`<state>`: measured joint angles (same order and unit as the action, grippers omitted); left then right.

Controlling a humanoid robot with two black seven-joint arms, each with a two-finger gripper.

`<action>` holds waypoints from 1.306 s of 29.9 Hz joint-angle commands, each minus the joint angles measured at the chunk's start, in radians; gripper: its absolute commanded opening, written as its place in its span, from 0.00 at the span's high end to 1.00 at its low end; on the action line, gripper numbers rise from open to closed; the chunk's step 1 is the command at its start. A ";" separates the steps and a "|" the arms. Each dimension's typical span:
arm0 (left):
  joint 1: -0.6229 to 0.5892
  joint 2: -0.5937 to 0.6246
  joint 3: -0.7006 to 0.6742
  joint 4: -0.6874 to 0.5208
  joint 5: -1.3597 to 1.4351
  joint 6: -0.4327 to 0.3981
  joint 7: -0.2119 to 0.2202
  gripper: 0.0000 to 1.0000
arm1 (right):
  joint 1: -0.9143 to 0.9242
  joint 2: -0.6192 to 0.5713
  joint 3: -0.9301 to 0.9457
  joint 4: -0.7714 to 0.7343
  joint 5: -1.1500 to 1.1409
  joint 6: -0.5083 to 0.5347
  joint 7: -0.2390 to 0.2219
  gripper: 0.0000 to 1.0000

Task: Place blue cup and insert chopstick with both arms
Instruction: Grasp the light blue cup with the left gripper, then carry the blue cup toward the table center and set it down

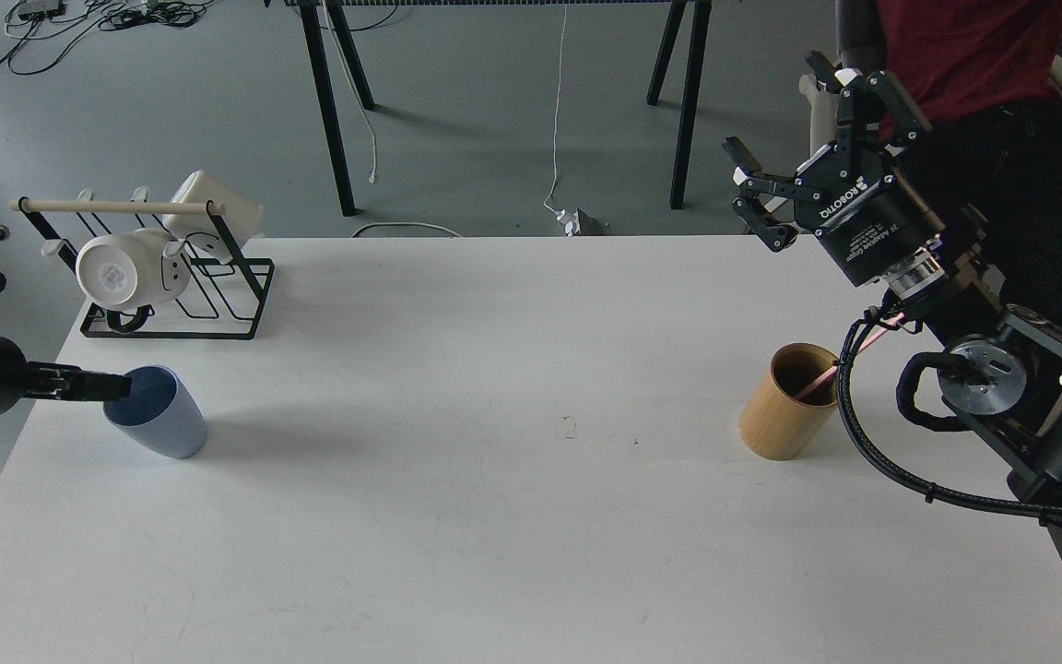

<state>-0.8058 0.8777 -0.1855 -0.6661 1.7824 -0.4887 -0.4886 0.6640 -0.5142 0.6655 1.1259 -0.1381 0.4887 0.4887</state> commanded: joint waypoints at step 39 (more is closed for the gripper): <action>-0.088 0.034 -0.029 -0.466 -0.275 0.029 0.000 1.00 | -0.020 -0.017 0.140 -0.061 0.000 0.000 0.000 0.05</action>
<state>-0.8335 0.9471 -0.2269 -1.0625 1.5234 -0.4398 -0.4886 0.6388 -0.5269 0.7477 1.0908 -0.1381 0.4887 0.4887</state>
